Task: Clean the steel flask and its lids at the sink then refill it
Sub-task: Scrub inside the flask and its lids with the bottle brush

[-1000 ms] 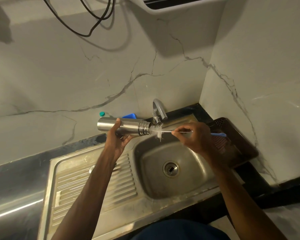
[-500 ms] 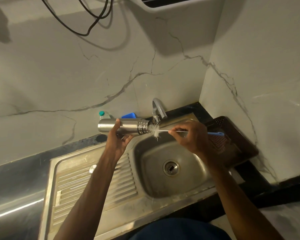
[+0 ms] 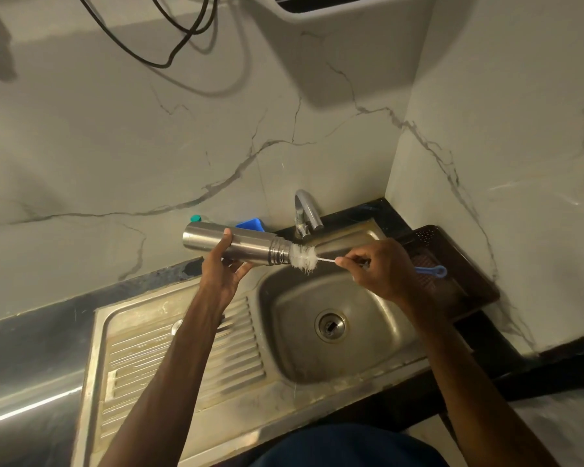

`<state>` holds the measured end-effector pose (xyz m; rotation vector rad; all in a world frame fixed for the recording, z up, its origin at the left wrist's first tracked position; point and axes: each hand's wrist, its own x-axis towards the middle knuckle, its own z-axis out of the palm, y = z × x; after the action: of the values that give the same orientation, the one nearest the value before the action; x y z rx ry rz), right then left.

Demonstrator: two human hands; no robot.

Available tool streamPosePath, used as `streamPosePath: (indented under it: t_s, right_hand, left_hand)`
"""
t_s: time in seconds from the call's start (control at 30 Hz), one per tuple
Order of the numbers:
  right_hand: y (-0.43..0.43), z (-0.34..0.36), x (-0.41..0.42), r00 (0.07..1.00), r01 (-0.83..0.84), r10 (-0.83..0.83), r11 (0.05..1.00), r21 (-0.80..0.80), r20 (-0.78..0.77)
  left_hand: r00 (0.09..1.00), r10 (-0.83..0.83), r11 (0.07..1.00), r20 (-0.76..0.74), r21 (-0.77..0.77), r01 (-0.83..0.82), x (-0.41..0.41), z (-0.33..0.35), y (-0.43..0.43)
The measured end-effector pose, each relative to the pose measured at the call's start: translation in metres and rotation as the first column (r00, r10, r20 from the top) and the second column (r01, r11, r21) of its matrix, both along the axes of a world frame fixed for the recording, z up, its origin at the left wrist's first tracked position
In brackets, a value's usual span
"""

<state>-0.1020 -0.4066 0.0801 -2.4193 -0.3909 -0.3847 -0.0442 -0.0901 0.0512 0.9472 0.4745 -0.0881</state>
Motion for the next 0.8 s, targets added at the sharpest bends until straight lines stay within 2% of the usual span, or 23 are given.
streamPosePath:
  t_s: [0.13,0.33,0.5,0.67,0.8]
  right_hand:
    - [-0.022,0.003,0.005,0.999,0.023,-0.021,0.999,0.044,-0.043]
    - [0.001,0.0,0.012,0.999,-0.018,0.017,0.999,-0.048,-0.027]
    - [-0.022,-0.002,0.009,0.995,-0.047,0.051,0.998,0.039,-0.089]
    - [0.003,-0.005,0.009,0.994,-0.064,0.067,0.998,0.028,-0.091]
    - [-0.005,-0.001,0.005,0.994,-0.05,0.056,0.996,0.07,-0.09]
  left_hand:
    - [1.0,0.004,0.999,-0.009,-0.044,-0.004,0.001,0.002,0.008]
    - [1.0,-0.027,1.0,-0.002,-0.007,0.027,0.001,0.001,-0.004]
    - [1.0,-0.007,1.0,0.01,-0.025,0.007,0.006,-0.002,0.012]
    - [1.0,-0.027,0.999,0.003,-0.037,0.027,0.0,-0.001,-0.001]
    - [1.0,0.023,0.998,0.005,-0.066,-0.023,0.002,-0.001,0.009]
